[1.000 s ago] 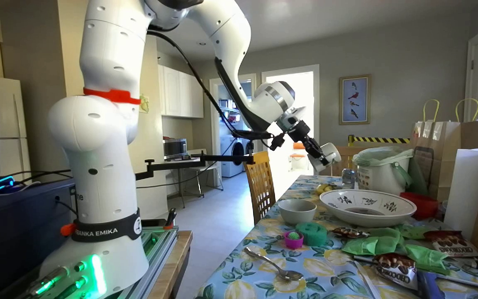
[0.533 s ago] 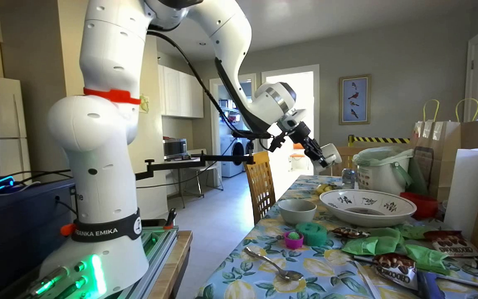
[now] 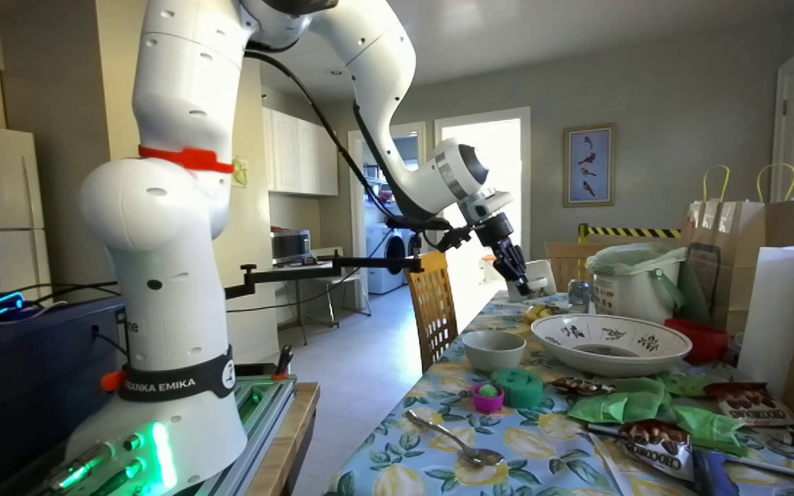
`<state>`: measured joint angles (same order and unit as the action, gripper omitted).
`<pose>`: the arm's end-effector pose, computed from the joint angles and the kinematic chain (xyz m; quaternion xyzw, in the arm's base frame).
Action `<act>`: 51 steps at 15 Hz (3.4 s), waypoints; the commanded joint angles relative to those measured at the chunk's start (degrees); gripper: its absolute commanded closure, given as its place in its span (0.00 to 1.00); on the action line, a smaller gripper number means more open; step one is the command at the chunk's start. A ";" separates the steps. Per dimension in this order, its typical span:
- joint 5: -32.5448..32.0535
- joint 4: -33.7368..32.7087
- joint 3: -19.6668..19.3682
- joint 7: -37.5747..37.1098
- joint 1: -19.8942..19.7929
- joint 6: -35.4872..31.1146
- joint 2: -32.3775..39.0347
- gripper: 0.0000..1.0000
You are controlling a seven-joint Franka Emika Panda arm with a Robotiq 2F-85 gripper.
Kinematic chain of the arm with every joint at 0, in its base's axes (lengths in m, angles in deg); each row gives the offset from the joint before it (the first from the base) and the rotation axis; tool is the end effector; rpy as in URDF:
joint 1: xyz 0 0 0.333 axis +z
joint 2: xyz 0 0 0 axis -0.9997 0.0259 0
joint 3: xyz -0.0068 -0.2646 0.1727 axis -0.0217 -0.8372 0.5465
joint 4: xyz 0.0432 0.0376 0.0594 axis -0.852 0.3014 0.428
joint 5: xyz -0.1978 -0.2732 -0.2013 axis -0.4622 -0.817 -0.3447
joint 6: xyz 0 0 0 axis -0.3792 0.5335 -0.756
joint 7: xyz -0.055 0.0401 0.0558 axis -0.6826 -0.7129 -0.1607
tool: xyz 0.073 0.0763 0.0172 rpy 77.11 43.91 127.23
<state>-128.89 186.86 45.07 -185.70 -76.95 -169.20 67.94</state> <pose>0.4980 0.2623 0.3101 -0.9236 0.2963 -0.2430 0.0084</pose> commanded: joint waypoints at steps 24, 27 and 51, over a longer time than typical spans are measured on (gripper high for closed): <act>31.94 3.11 -8.18 12.38 -1.86 -11.49 -1.49 0.89; 31.94 3.42 -8.16 12.38 -2.39 -12.87 -1.49 0.89; 109.51 4.91 -9.28 27.19 -8.66 7.14 -9.04 0.97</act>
<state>-30.17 189.86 36.12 -163.09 -84.92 -162.74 61.39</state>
